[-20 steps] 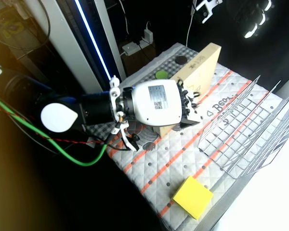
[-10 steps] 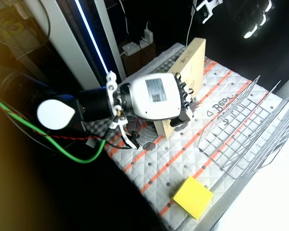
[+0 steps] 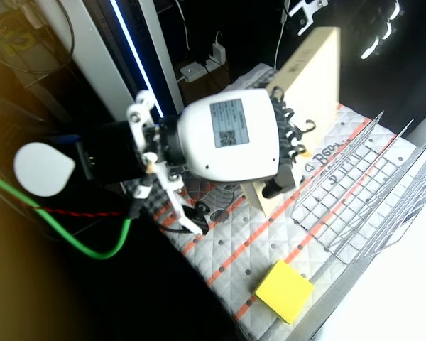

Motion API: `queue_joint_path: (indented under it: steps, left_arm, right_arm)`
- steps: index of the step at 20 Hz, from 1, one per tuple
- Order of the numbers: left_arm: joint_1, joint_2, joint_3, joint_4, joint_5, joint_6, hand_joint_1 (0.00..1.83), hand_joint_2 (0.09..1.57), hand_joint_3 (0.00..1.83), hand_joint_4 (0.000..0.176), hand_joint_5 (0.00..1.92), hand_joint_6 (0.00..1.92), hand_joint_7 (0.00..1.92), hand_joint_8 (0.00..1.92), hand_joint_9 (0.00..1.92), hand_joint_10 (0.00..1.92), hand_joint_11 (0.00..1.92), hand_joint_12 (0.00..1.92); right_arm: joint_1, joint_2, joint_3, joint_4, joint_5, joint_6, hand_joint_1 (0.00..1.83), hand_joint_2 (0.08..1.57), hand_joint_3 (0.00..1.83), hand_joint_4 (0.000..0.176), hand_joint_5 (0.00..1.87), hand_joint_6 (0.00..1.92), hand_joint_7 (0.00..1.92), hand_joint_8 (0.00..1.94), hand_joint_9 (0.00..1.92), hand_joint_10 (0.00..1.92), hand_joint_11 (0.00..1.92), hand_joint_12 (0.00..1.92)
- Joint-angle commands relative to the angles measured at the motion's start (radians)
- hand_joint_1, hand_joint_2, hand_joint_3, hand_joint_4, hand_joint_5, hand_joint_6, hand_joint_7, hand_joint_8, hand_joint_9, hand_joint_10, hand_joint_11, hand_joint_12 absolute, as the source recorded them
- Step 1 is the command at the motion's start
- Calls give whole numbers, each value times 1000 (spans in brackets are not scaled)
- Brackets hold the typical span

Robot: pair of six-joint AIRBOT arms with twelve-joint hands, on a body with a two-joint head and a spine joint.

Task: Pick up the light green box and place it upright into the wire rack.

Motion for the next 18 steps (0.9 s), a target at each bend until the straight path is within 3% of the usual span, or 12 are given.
queue_joint_path:
  steps: [1,5,7,8,11,14,16,17,18]
  left_arm:
    - [-9,-1,7,-24,-115,-9,510,1174,1,33,556,7,432,5,469,7,188,721]
    - [-10,-1,7,-25,-117,-9,551,1166,0,32,551,0,431,0,465,2,122,835]
    - [-10,-2,7,-25,-116,-9,535,1162,0,55,534,0,424,0,454,0,121,836]
    - [-10,-3,8,-25,-116,-9,556,1163,0,45,536,0,423,0,449,0,108,845]
    - [-10,-4,8,-25,-112,-9,566,1152,0,67,525,0,430,0,460,1,83,932]
    - [-10,-6,8,-27,-111,-9,588,1153,0,67,519,2,425,0,459,2,68,948]
    - [-10,-6,7,-28,-111,-9,580,1157,0,43,535,1,424,0,442,0,64,906]
    - [-10,-6,7,-29,-110,-9,580,1157,0,43,535,1,424,0,442,0,64,906]
    - [-9,-7,7,-29,-108,-9,550,1159,1,58,523,0,421,0,435,0,58,897]
  right_arm:
    - [22,-5,9,56,66,5,1155,1118,0,0,976,972,1423,25,1605,24,1299,844]
    - [41,-39,38,56,49,5,1164,1102,0,0,1013,912,1504,16,1648,23,1349,773]
    - [59,-56,48,57,39,5,1163,1105,0,0,1007,923,1524,10,1668,20,1375,721]
    - [70,-64,53,57,35,5,1162,1106,0,0,1007,923,1531,12,1669,19,1380,724]
    - [85,-77,61,57,32,4,1158,1119,2,0,976,972,1532,5,1679,15,1355,877]
    - [93,-67,51,57,32,4,1156,1126,1,0,964,992,1550,6,1699,19,1354,937]
    - [97,-46,35,57,33,3,1153,1133,1,0,949,1016,1551,6,1727,28,1372,923]
    - [103,-41,32,57,34,1,1153,1133,1,0,949,1016,1551,6,1727,28,1372,923]
    - [116,-40,32,57,34,0,1145,1149,4,0,912,1074,1541,2,1726,26,1369,902]
